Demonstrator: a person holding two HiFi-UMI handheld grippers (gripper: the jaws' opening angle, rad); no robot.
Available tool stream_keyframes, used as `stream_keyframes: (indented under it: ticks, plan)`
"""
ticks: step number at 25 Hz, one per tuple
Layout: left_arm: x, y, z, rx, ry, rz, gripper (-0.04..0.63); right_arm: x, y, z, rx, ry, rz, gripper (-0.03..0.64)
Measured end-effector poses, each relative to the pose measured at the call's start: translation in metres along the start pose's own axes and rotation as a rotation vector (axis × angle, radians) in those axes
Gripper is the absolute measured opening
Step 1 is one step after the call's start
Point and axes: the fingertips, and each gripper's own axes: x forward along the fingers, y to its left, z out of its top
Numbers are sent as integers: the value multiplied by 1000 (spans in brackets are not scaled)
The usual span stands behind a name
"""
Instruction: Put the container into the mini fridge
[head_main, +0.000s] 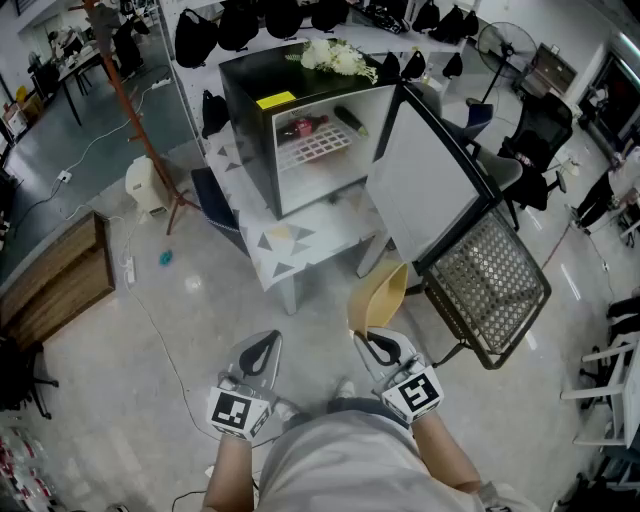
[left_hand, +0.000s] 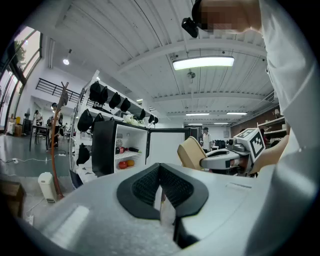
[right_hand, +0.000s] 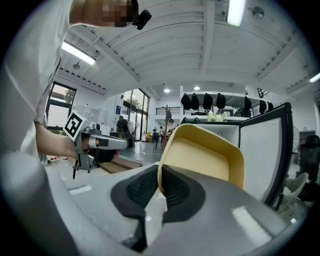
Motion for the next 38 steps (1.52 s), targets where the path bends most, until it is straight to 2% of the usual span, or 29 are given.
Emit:
stream_keyframes:
  ticks: [13, 21, 25, 29, 32, 38]
  plan:
    - [82, -60, -5, 43, 78, 50, 3, -39, -82, -10, 37, -63, 62, 21]
    - [106, -84, -24, 57, 152, 51, 3, -38, -104, -33, 66, -56, 113, 21]
    - [113, -72, -30, 49, 188, 58, 3, -23, -109, -37, 68, -28, 128, 21]
    - [123, -51, -34, 29, 186, 47, 3, 2, -116, -47, 54, 28, 125, 21]
    - [135, -20, -38, 19, 187, 30, 3, 33, -119, -35, 18, 21, 134, 21]
    - [164, 50, -39, 18, 185, 22, 3, 103, -134, -24, -3, 75, 145, 21]
